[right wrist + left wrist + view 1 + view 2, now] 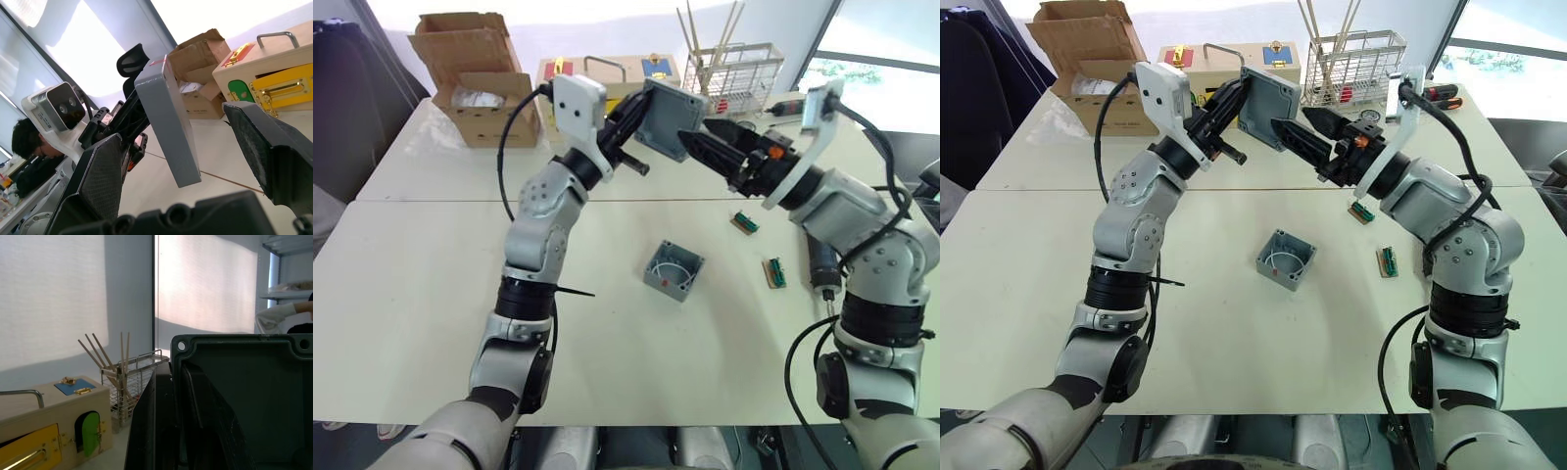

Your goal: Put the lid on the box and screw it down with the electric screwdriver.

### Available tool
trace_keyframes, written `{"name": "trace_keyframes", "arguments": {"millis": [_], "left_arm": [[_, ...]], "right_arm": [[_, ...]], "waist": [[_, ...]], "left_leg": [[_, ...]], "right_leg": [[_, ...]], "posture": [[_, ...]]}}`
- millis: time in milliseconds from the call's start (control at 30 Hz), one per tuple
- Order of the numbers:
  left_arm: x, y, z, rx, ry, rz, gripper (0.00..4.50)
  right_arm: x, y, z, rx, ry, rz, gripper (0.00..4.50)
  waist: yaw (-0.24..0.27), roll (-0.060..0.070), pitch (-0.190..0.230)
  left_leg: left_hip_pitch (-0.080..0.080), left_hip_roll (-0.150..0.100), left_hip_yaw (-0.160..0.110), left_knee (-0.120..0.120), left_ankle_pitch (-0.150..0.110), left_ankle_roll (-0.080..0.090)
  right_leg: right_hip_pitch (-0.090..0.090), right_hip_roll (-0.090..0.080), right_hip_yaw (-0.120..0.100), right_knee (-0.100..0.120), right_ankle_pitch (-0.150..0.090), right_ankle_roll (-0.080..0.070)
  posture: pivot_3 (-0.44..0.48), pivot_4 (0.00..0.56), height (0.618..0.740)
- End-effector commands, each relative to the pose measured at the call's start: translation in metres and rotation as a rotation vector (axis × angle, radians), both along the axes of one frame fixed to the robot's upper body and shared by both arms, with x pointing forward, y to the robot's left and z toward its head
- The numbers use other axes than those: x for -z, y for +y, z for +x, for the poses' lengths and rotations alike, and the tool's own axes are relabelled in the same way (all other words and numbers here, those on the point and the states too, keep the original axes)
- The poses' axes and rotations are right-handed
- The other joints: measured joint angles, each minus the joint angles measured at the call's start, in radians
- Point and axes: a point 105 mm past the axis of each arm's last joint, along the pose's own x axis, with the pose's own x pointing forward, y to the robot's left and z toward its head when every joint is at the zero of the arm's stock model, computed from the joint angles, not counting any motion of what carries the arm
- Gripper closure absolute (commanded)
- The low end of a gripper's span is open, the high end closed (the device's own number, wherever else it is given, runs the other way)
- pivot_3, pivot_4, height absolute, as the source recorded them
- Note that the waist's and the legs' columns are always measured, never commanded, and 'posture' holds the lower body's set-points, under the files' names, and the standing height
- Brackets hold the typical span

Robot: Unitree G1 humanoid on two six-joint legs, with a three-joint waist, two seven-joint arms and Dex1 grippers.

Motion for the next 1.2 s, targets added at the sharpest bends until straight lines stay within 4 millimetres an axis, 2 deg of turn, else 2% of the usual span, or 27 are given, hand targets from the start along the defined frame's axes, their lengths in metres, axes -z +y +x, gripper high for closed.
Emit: {"name": "trace_keyframes", "arguments": {"millis": [33, 100, 133, 200, 300, 400, 433, 667, 767, 933, 967, 1000, 1100, 1200], "left_arm": [[-0.017, -0.001, -0.009, 0.014, -0.075, -0.022, 4.50], [-0.017, -0.001, -0.009, 0.016, -0.076, -0.023, 4.50], [-0.017, -0.002, -0.009, 0.017, -0.076, -0.023, 4.50], [-0.017, -0.002, -0.009, 0.018, -0.076, -0.023, 4.50], [-0.017, -0.002, -0.010, 0.017, -0.075, -0.024, 4.50], [-0.017, -0.002, -0.010, 0.018, -0.075, -0.025, 4.50], [-0.017, -0.002, -0.010, 0.019, -0.075, -0.025, 4.50], [-0.014, -0.003, -0.014, 0.048, -0.058, -0.038, 4.50], [-0.014, 0.003, -0.018, 0.112, -0.005, -0.105, 3.48], [-0.010, 0.029, -0.019, 0.100, 0.061, -0.161, 1.02], [-0.008, 0.034, -0.021, 0.105, 0.082, -0.166, 0.41], [0.000, 0.043, -0.024, 0.116, 0.127, -0.169, 0.05], [0.027, 0.064, -0.034, 0.126, 0.253, -0.150, 0.05], [0.064, 0.073, -0.048, 0.127, 0.355, -0.025, 0.05]], "right_arm": [[-0.010, 0.000, -0.008, -0.007, -0.047, 0.008, 0.68], [-0.007, 0.001, -0.007, -0.008, -0.039, 0.005, 0.68], [-0.006, 0.001, -0.007, -0.008, -0.035, 0.002, 1.24], [-0.004, 0.002, -0.006, -0.008, -0.031, -0.002, 1.51], [-0.003, 0.002, -0.006, -0.007, -0.027, -0.004, 2.67], [-0.001, 0.002, -0.005, -0.004, -0.023, -0.012, 4.24], [-0.001, 0.002, -0.005, -0.004, -0.022, -0.013, 4.41], [0.001, 0.005, -0.005, -0.010, -0.026, -0.021, 4.40], [0.001, 0.007, -0.006, 0.005, -0.053, -0.029, 4.40], [-0.006, 0.005, -0.006, 0.103, -0.188, -0.051, 4.40], [-0.007, 0.005, -0.007, 0.127, -0.223, -0.065, 4.40], [-0.006, 0.003, -0.009, 0.171, -0.283, -0.104, 4.40], [0.001, 0.002, -0.018, 0.282, -0.460, -0.244, 4.40], [0.007, -0.002, -0.028, 0.372, -0.621, -0.357, 4.40]], "waist": [[0.000, 0.000, 0.000], [0.000, 0.000, 0.000], [0.000, 0.000, 0.000], [0.000, 0.000, 0.000], [0.000, 0.000, 0.000], [0.000, 0.000, 0.000], [0.000, 0.000, 0.000], [0.000, 0.000, 0.000], [-0.001, 0.000, 0.000], [-0.004, 0.000, 0.000], [-0.006, 0.000, 0.000], [-0.006, 0.000, 0.000], [-0.015, 0.001, 0.000], [-0.021, 0.001, 0.000]], "left_leg": [[0.000, 0.000, 0.000, 0.000, 0.000, 0.000], [0.000, 0.000, 0.000, 0.000, 0.000, 0.000], [0.000, 0.000, 0.000, 0.000, 0.000, 0.000], [0.000, 0.000, 0.000, 0.000, 0.000, 0.000], [0.000, 0.000, 0.000, 0.000, 0.000, 0.000], [0.000, 0.000, 0.000, 0.000, 0.000, 0.000], [0.000, 0.000, 0.000, 0.000, 0.000, 0.000], [0.000, 0.000, 0.000, 0.000, 0.000, 0.000], [0.000, 0.000, 0.000, 0.000, 0.000, 0.000], [0.000, 0.000, 0.000, 0.000, 0.000, 0.000], [0.000, 0.000, 0.000, 0.000, 0.000, 0.000], [0.000, 0.000, 0.000, 0.000, 0.000, 0.000], [0.000, 0.000, 0.000, -0.002, 0.000, 0.000], [0.000, 0.000, 0.000, -0.001, 0.000, 0.000]], "right_leg": [[0.000, 0.000, 0.000, 0.000, 0.000, 0.000], [0.000, 0.000, 0.000, 0.000, 0.000, 0.000], [0.000, 0.000, 0.000, 0.000, 0.000, 0.000], [0.000, 0.000, 0.000, 0.000, 0.000, 0.000], [0.000, 0.000, 0.000, 0.000, 0.000, 0.000], [0.000, 0.000, 0.000, 0.000, 0.000, 0.000], [0.000, 0.000, 0.000, 0.000, 0.000, 0.000], [0.000, 0.000, 0.000, 0.000, 0.000, 0.000], [0.000, 0.000, 0.000, 0.000, 0.000, 0.000], [0.000, 0.000, 0.000, 0.000, 0.000, 0.000], [0.000, 0.000, 0.000, 0.000, 0.000, 0.000], [0.000, 0.000, 0.000, 0.000, 0.000, 0.000], [-0.001, 0.000, 0.000, 0.000, 0.000, 0.000], [-0.001, 0.000, 0.001, 0.001, 0.000, 0.000]], "posture": [[0.000, 0.150, 0.734], [0.000, 0.150, 0.734], [0.000, 0.150, 0.734], [0.000, 0.150, 0.734], [0.000, 0.150, 0.734], [0.000, 0.150, 0.734], [0.000, 0.150, 0.734], [0.000, 0.150, 0.734], [0.000, 0.150, 0.734], [0.000, 0.150, 0.734], [0.000, 0.150, 0.734], [0.000, 0.150, 0.734], [0.000, 0.150, 0.734], [0.000, 0.150, 0.734]]}}
